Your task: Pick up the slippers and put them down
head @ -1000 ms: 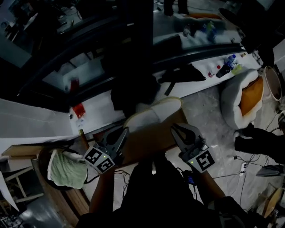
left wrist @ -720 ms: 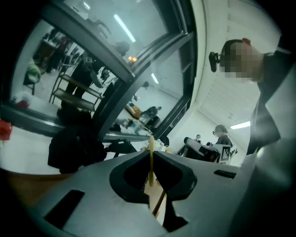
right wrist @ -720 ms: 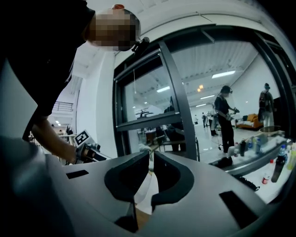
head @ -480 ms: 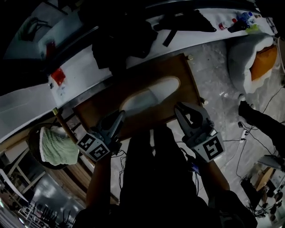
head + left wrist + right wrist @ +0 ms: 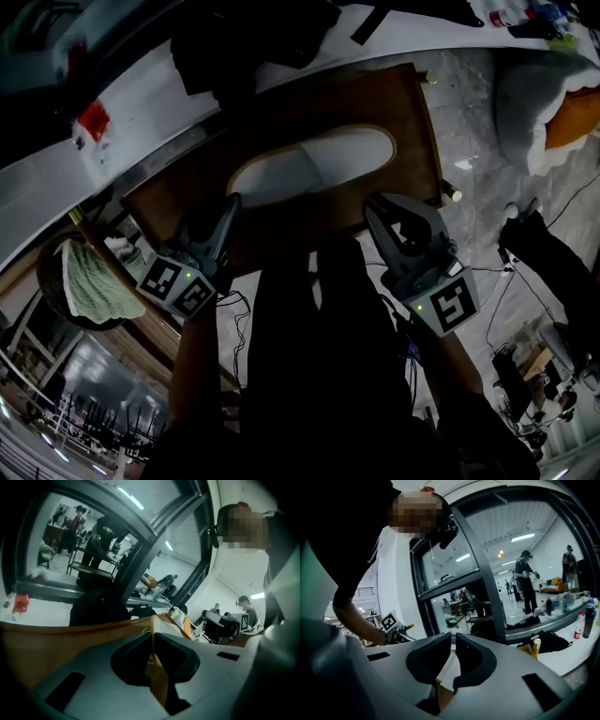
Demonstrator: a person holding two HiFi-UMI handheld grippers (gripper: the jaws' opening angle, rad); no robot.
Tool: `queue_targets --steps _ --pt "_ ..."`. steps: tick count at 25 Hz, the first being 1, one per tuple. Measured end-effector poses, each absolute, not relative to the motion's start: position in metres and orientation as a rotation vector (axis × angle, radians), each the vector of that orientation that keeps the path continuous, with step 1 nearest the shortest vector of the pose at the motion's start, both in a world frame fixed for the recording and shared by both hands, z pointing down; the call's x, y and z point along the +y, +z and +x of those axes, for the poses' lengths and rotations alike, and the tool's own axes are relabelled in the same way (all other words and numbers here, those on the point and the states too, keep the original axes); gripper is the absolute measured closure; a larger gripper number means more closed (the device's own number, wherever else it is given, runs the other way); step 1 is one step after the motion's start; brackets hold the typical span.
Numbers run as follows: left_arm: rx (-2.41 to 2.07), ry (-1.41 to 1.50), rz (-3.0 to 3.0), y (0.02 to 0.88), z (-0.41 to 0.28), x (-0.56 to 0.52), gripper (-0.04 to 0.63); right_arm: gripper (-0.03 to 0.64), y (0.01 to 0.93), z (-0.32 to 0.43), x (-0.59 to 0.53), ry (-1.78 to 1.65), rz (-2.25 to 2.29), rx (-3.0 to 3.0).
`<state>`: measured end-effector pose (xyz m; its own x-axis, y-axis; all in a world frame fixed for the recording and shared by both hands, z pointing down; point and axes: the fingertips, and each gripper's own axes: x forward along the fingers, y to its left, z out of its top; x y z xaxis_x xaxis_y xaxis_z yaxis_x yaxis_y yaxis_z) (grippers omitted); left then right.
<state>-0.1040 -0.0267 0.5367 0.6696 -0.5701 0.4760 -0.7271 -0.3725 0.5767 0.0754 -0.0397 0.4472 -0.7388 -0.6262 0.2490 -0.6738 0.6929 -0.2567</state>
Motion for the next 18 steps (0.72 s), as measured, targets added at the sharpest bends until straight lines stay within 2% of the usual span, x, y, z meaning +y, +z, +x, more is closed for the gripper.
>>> queue_targets --steps 18 --pt "-1.211 0.731 2.142 0.595 -0.116 -0.033 0.523 0.575 0.483 0.077 -0.040 0.549 1.041 -2.732"
